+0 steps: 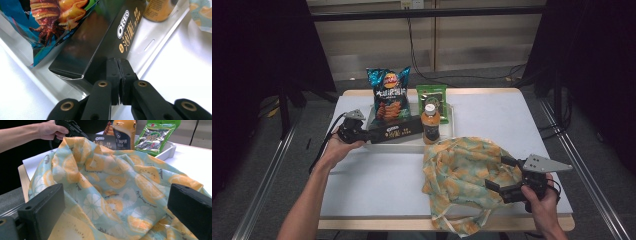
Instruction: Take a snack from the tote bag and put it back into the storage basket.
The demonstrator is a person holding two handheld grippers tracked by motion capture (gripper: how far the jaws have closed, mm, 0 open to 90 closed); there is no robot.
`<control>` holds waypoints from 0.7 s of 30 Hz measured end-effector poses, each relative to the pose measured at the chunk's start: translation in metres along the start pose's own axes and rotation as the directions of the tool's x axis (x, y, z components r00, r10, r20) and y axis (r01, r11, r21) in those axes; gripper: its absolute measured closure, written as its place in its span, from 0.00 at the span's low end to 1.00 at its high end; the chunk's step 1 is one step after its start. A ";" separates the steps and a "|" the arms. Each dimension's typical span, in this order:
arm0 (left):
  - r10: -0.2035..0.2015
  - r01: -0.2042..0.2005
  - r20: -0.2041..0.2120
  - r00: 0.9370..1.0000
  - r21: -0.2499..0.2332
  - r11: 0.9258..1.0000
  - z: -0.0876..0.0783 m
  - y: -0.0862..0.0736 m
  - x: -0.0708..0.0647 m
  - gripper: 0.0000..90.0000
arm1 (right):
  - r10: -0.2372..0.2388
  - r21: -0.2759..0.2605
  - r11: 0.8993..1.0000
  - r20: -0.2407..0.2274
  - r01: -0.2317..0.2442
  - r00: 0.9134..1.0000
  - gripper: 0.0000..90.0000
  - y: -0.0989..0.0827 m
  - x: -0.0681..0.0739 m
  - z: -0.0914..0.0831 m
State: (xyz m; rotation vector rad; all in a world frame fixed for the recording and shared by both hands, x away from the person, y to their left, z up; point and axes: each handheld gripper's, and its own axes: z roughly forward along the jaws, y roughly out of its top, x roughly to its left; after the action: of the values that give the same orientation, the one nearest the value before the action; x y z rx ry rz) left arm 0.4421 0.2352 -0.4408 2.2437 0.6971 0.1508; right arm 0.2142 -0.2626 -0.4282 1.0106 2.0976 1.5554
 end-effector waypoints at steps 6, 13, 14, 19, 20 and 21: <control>-0.012 0.013 -0.021 1.000 0.032 0.999 0.005 -0.006 0.003 0.97 | 0.004 -0.001 1.000 0.000 -0.004 1.000 0.01 0.000 -0.001 -0.001; -0.007 0.007 -0.010 1.000 0.021 1.000 0.002 -0.010 0.000 0.96 | 0.001 -0.002 1.000 -0.001 -0.001 1.000 0.01 0.000 -0.001 0.001; -0.015 0.016 -0.019 1.000 0.017 1.000 0.001 -0.010 0.000 0.96 | 0.000 0.000 1.000 -0.004 0.000 1.000 0.01 0.000 -0.002 0.001; -0.019 0.018 -0.010 1.000 -0.033 0.999 -0.004 -0.011 -0.006 0.91 | -0.001 -0.006 1.000 0.000 0.001 1.000 0.01 0.002 0.000 0.000; -0.018 0.017 -0.004 1.000 -0.045 0.999 -0.005 -0.012 -0.007 0.90 | -0.004 -0.008 1.000 0.002 0.004 1.000 0.01 0.002 -0.001 0.000; -0.027 0.026 -0.007 1.000 -0.061 0.998 -0.006 -0.012 -0.009 0.88 | 0.001 -0.013 1.000 0.004 -0.001 1.000 0.01 0.002 -0.001 -0.001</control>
State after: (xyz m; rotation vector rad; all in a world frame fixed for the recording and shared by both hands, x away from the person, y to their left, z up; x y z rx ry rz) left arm 0.4275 0.2416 -0.4443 2.1760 0.7169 0.1660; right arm 0.2148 -0.2634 -0.4260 1.0099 2.0824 1.5637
